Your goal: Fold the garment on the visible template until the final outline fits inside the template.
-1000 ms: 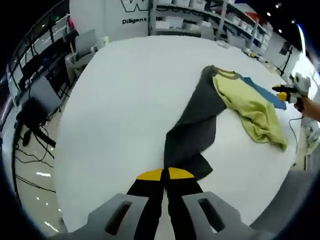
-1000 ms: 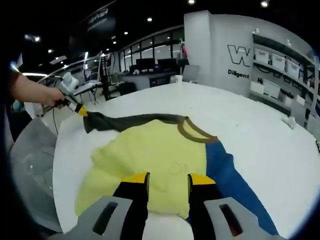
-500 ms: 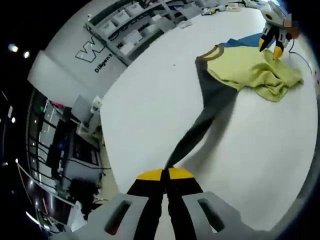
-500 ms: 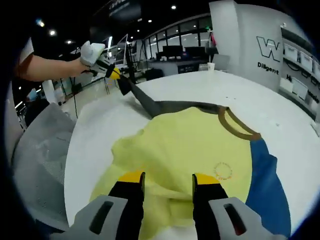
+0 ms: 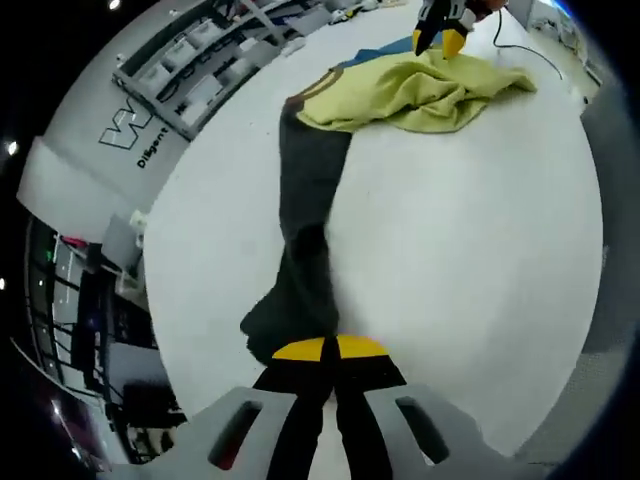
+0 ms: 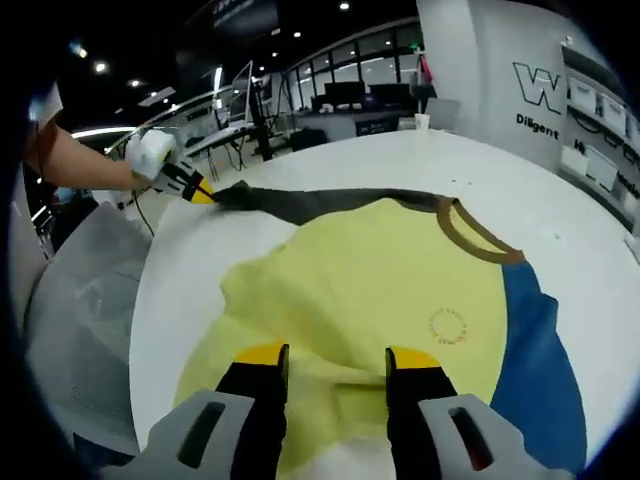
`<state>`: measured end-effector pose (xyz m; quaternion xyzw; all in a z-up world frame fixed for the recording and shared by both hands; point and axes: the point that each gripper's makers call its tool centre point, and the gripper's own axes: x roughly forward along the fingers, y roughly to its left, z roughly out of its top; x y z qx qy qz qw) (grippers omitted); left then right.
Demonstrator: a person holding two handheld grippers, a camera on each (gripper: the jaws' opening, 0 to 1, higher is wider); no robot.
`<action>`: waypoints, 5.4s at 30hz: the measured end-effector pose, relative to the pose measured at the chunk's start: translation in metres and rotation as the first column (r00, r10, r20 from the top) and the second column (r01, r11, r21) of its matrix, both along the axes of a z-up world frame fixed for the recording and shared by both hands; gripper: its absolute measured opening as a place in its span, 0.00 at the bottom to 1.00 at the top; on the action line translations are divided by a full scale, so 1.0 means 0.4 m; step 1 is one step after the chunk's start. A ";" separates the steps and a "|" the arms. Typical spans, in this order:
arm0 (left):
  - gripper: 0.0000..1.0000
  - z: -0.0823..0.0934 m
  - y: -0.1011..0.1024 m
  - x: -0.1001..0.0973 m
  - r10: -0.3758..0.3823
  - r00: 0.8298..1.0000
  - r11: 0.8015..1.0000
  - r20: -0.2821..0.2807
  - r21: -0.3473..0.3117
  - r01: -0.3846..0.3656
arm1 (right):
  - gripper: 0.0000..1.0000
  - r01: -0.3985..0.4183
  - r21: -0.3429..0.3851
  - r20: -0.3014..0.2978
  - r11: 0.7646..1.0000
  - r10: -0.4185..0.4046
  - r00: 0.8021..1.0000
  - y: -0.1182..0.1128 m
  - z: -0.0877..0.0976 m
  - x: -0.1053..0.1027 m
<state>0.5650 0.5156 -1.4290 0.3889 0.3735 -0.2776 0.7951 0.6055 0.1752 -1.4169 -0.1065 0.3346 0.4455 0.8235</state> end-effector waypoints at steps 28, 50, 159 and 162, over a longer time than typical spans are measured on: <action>0.06 -0.022 0.191 0.117 0.504 0.854 0.805 -0.128 -0.289 -0.518 | 0.34 0.036 -0.002 0.008 0.999 -0.036 0.999 -0.027 0.010 -0.016; 0.06 0.026 0.311 0.204 0.708 0.690 0.627 -0.148 -0.316 -0.712 | 0.41 0.056 -0.010 -0.050 0.998 -0.056 0.997 -0.030 -0.029 -0.020; 0.28 -0.042 -0.535 0.031 -0.001 0.958 0.849 -0.286 -0.506 -0.150 | 0.52 -0.061 -0.093 0.070 0.994 0.067 0.995 -0.015 -0.058 -0.333; 0.16 -0.037 -0.548 0.035 -0.006 0.954 0.833 -0.299 -0.529 -0.161 | 0.51 -0.063 -0.099 0.072 0.993 0.070 0.995 -0.015 -0.060 -0.337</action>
